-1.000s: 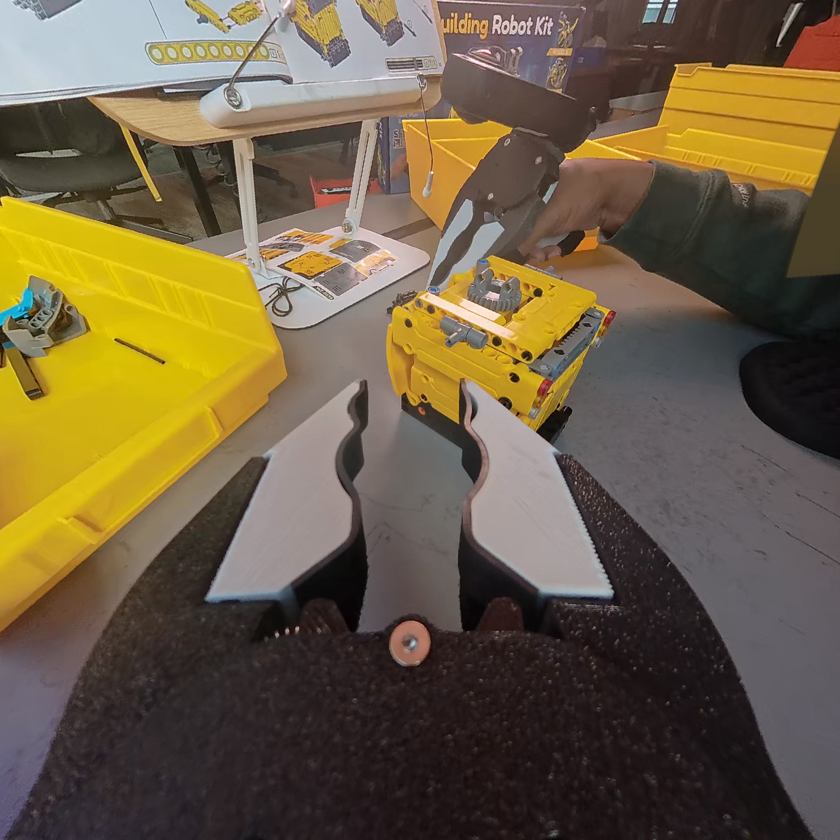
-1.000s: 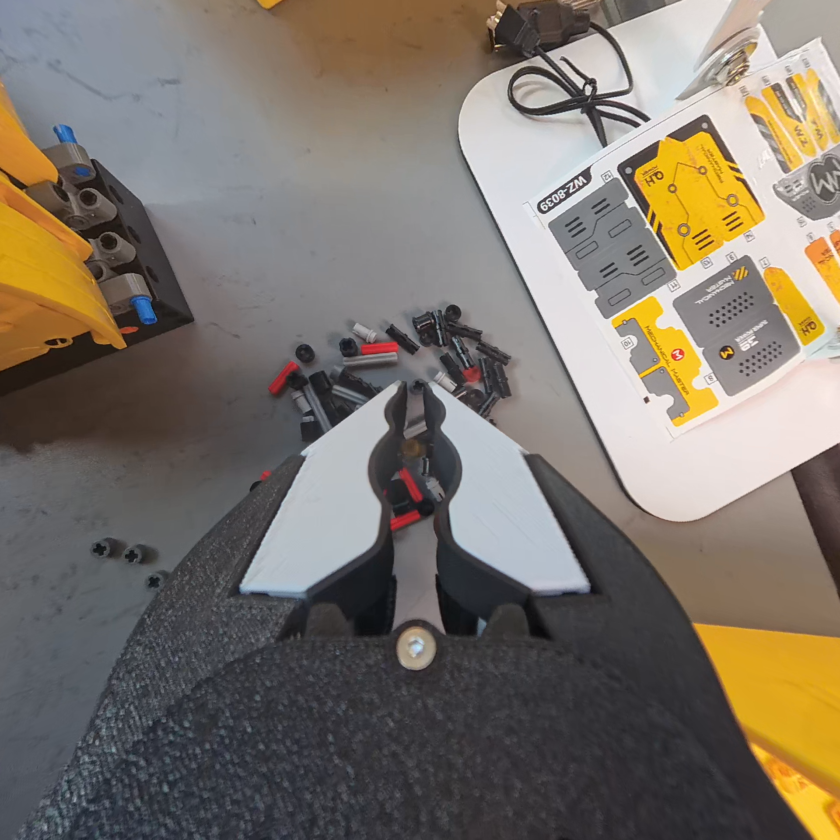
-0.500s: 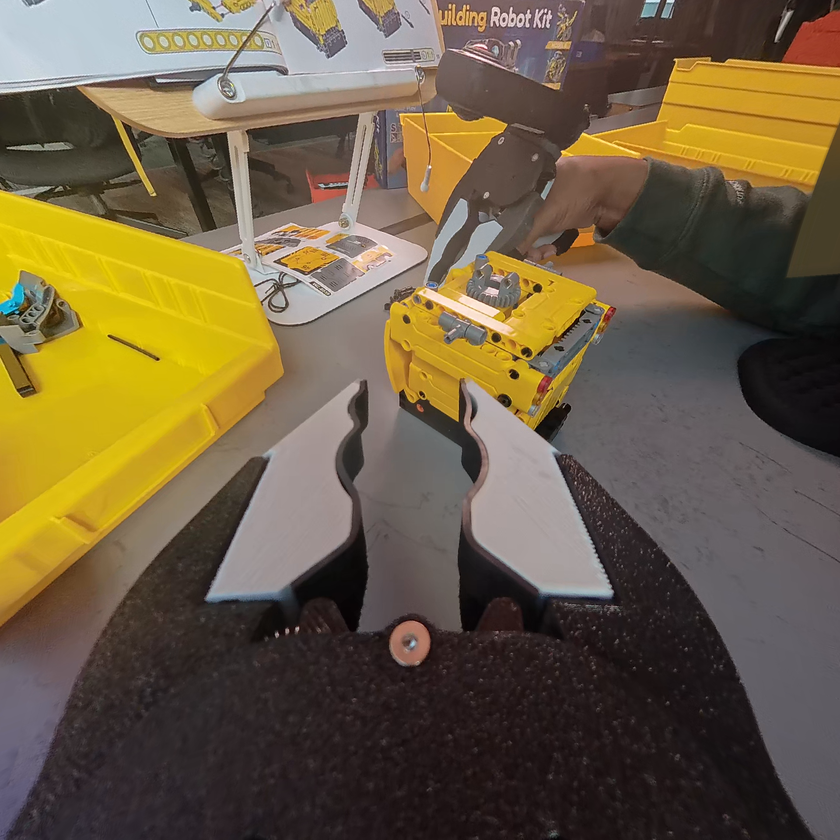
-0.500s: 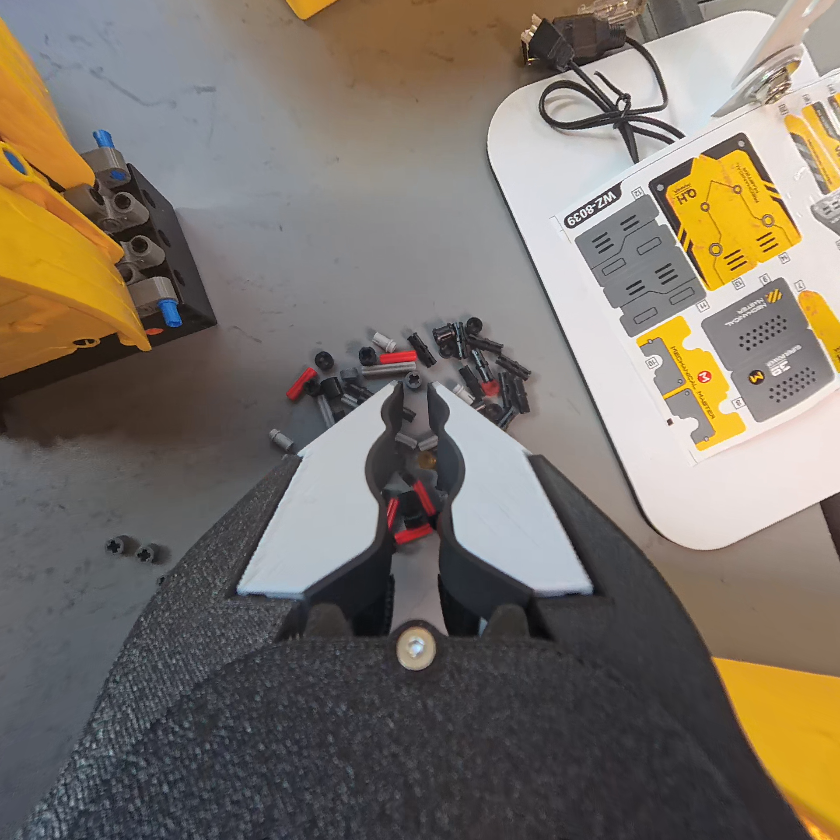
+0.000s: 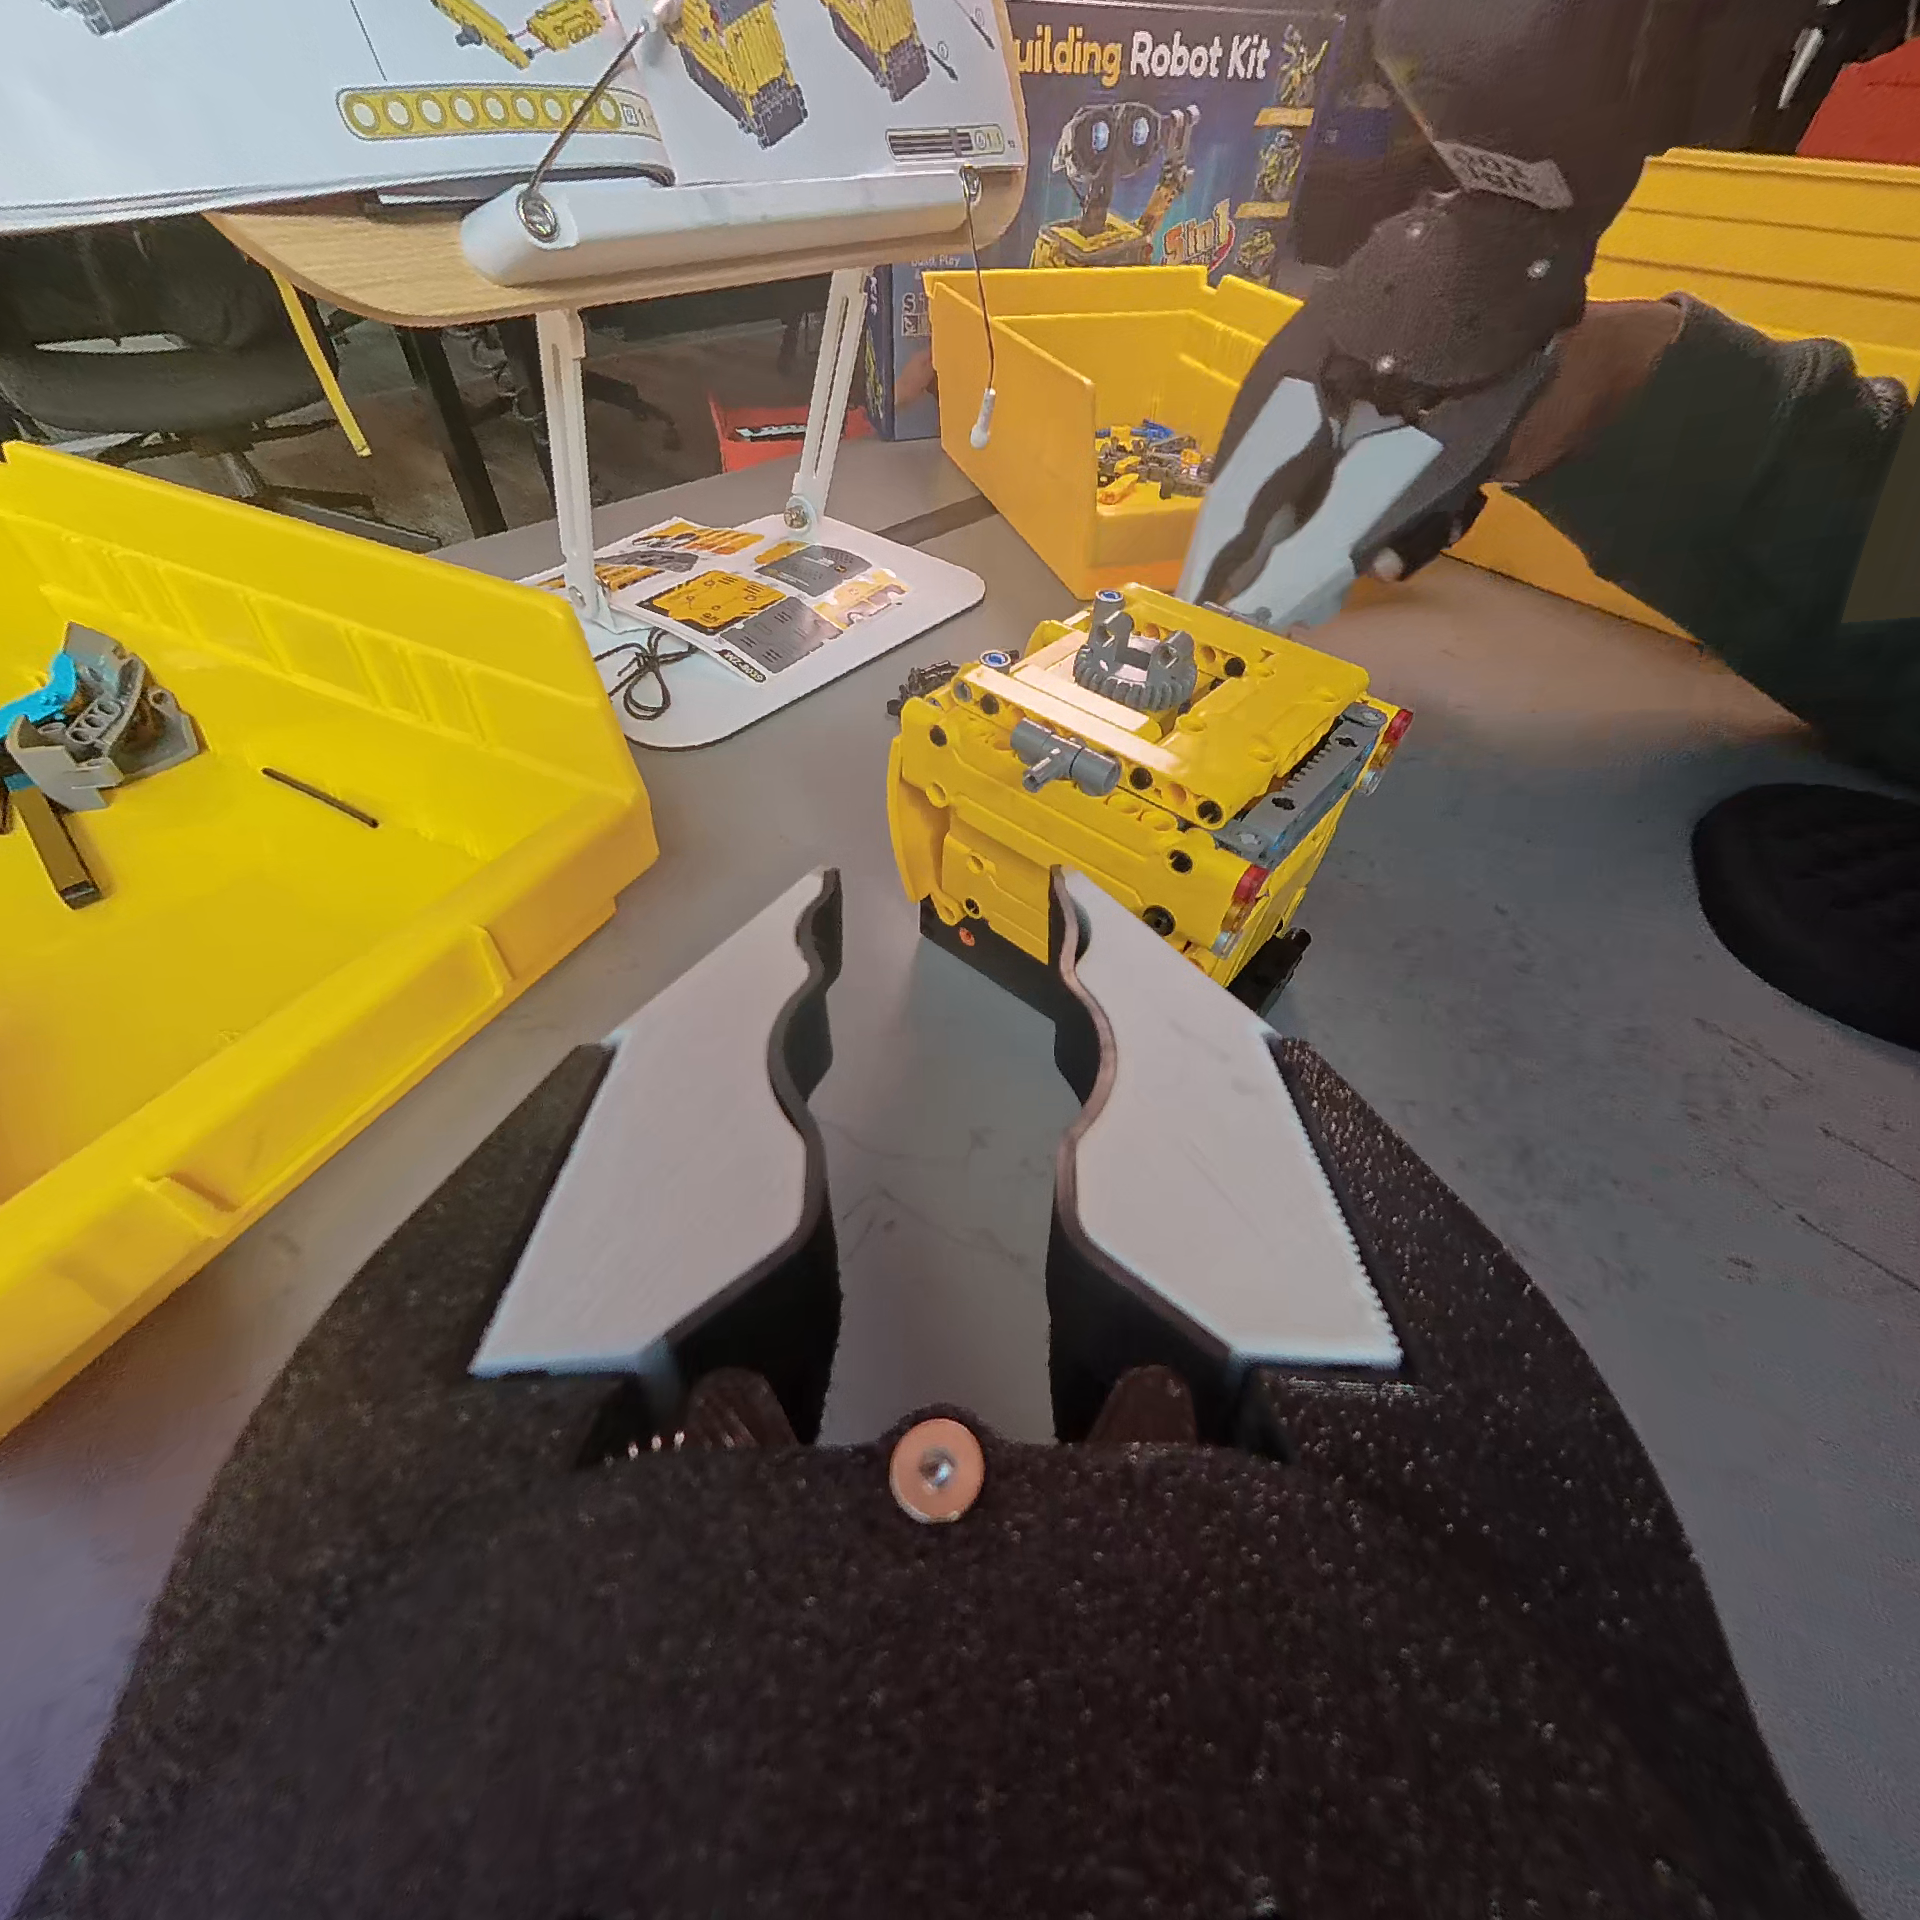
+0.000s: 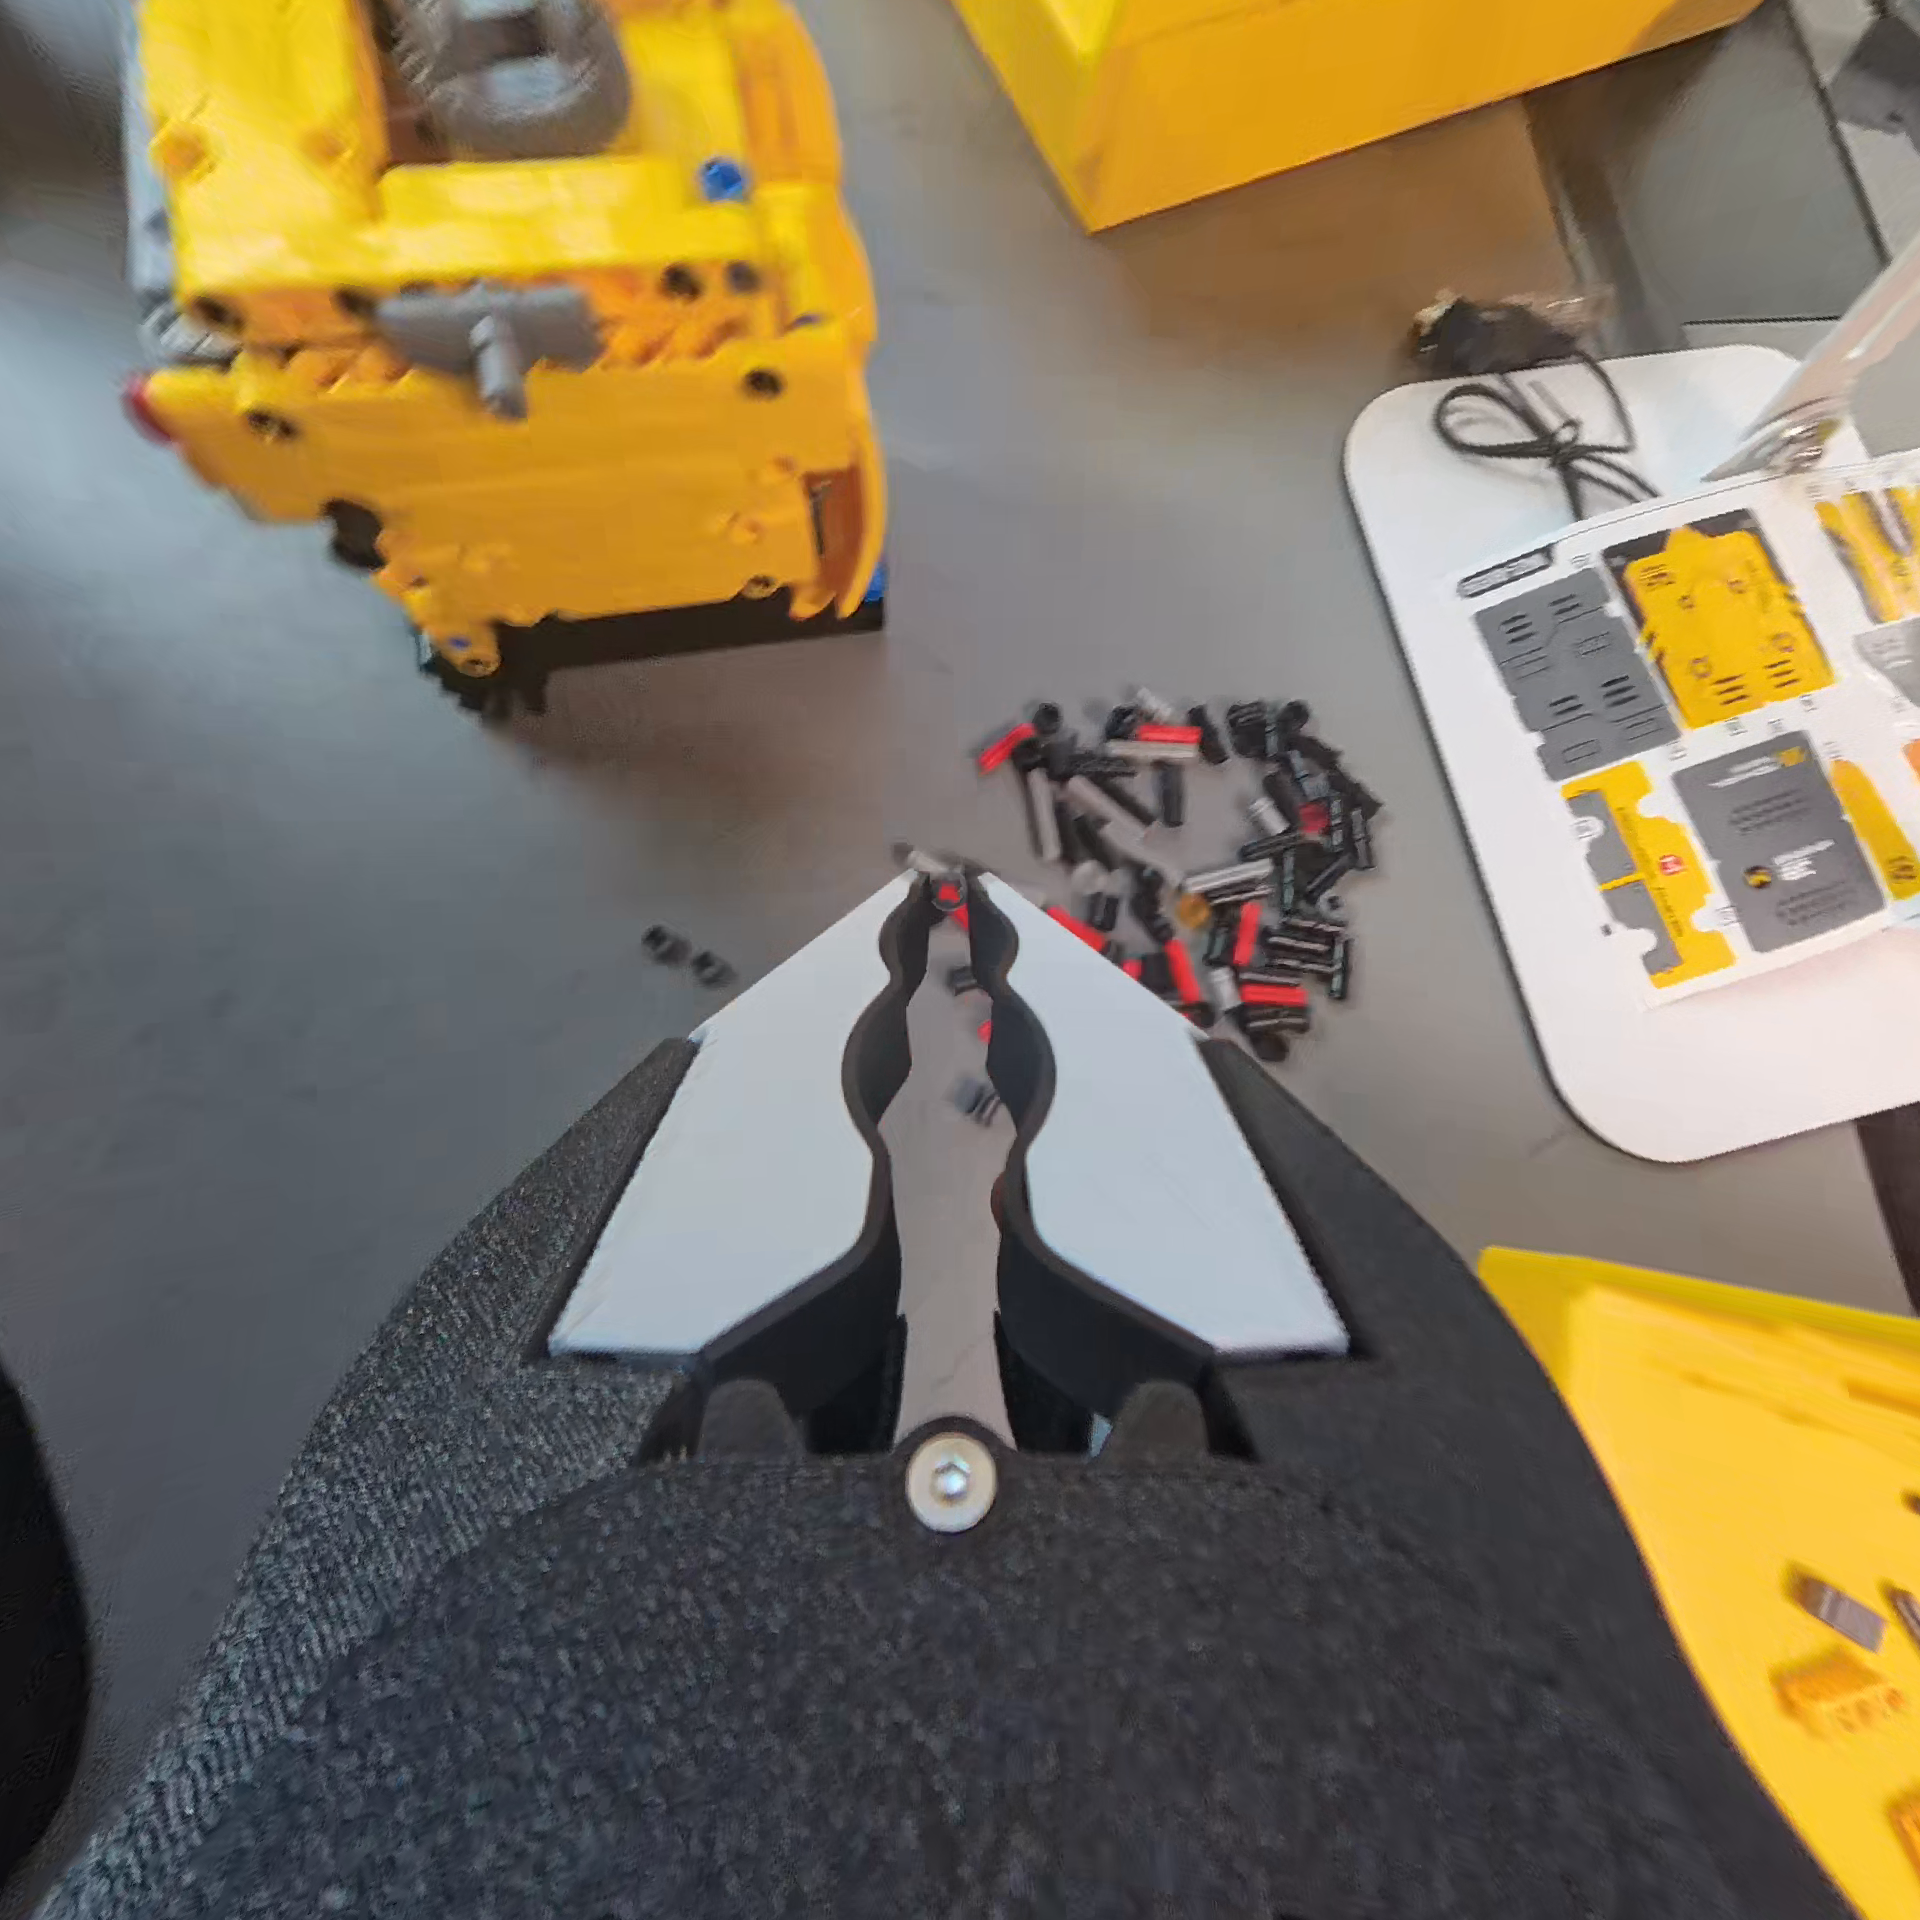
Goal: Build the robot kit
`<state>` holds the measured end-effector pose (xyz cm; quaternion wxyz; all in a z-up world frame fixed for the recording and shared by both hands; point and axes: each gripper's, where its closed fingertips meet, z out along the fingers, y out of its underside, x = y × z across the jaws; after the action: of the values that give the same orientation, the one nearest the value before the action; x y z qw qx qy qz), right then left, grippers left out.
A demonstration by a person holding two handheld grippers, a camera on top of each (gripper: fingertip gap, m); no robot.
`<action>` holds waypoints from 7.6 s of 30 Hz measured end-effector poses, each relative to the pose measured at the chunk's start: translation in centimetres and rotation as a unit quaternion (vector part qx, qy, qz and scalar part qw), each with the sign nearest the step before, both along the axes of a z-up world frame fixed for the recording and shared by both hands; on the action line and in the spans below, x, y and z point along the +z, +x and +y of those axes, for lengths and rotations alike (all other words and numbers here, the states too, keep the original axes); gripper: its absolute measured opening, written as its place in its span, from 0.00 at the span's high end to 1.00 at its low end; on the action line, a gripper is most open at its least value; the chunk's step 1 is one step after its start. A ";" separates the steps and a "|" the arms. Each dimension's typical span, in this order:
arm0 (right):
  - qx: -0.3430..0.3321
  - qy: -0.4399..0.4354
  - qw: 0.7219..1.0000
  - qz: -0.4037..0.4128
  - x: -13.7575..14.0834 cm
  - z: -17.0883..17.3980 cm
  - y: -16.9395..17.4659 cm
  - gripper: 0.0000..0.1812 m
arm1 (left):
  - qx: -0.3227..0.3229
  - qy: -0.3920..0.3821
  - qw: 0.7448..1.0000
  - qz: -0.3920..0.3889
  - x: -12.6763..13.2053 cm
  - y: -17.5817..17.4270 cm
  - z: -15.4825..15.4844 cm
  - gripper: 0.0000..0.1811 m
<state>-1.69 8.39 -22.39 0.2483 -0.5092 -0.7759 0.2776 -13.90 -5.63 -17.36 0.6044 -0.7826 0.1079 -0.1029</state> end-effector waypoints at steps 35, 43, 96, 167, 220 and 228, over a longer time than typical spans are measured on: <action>0.069 -0.023 0.996 -0.045 -4.3 -5.5 4.4 0.97 | -0.003 -0.020 1.000 0.017 -1.2 0.3 0.3 0.79; 0.064 -0.015 0.997 -0.047 -4.2 -5.3 4.4 0.95 | 0.001 -0.014 1.000 0.015 -0.9 0.2 0.2 0.79; -0.330 0.081 0.808 0.482 15.2 10.5 2.2 0.72 | 0.075 0.007 0.997 0.010 -0.8 -2.6 0.9 0.73; -0.329 0.040 0.806 0.490 12.8 9.0 -3.2 0.84 | 0.210 0.053 0.970 0.108 0.0 -6.5 0.6 0.71; -0.406 0.000 0.900 -0.156 -2.0 16.5 34.4 0.96 | 0.120 0.028 0.991 0.052 -0.8 -2.1 1.8 0.74; -0.475 -0.078 0.865 -0.138 -3.4 17.8 33.5 0.96 | 0.120 0.017 0.990 0.077 -1.3 -1.8 2.0 0.74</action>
<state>31.85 26.14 -25.75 0.2001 -0.8672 -0.4419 0.1126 -15.66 -3.60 -18.62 0.6158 -0.7848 0.0615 0.0326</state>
